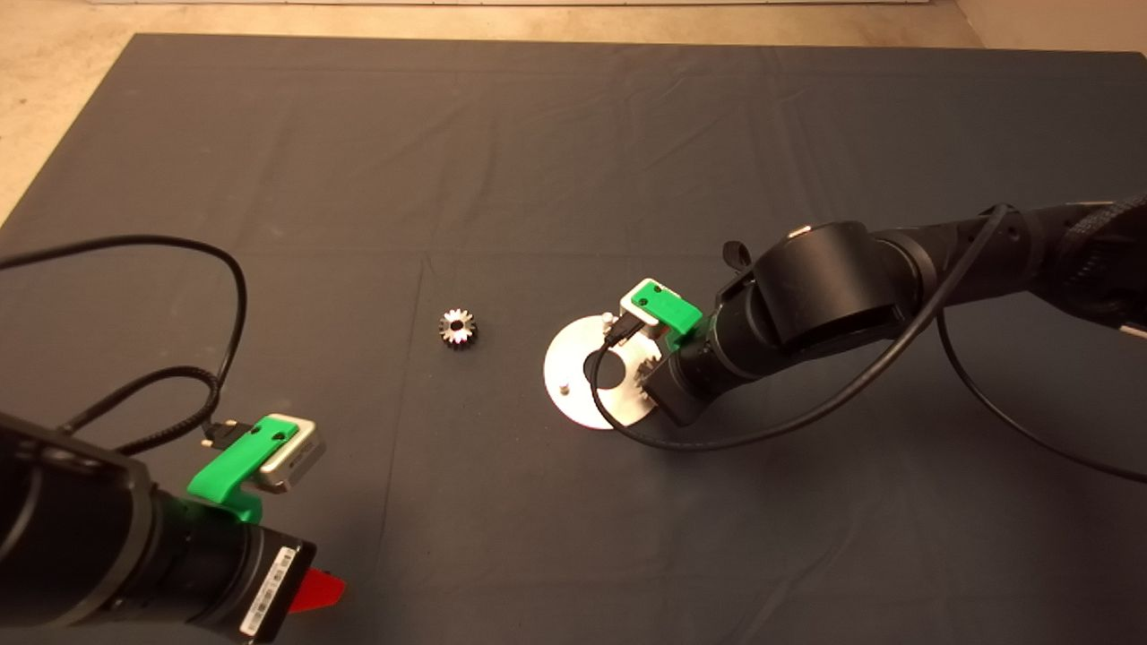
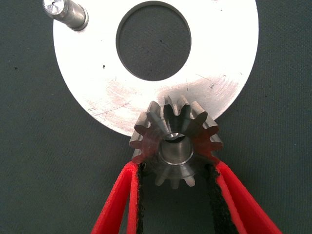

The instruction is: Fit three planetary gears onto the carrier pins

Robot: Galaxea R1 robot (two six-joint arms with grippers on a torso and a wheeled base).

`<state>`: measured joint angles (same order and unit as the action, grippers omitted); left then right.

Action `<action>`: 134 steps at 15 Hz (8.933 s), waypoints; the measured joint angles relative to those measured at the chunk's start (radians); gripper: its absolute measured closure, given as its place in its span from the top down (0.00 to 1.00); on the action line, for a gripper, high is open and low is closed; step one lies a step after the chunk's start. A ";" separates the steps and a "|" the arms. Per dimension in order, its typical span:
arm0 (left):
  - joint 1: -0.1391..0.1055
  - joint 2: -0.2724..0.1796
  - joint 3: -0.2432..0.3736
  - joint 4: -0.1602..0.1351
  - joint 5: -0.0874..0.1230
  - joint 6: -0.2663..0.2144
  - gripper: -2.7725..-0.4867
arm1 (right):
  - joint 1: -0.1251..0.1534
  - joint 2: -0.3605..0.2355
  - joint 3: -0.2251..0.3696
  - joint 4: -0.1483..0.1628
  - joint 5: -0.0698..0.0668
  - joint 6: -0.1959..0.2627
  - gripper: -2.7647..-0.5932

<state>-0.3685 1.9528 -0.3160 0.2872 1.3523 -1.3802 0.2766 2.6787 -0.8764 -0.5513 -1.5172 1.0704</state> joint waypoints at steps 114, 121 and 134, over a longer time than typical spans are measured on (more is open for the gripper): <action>0.000 -0.031 0.000 0.000 -0.012 0.000 0.36 | 0.003 -0.199 -0.210 -0.001 0.136 -0.059 0.44; 0.000 -0.039 0.000 0.000 -0.019 0.000 0.36 | 0.003 -0.199 -0.213 -0.001 0.166 -0.060 0.37; 0.000 -0.045 0.000 0.000 -0.026 0.000 0.36 | 0.003 -0.200 -0.234 0.000 0.170 -0.064 0.20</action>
<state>-0.3685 1.9074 -0.3160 0.2877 1.3268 -1.3798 0.2800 2.4789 -1.1102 -0.5517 -1.3474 1.0066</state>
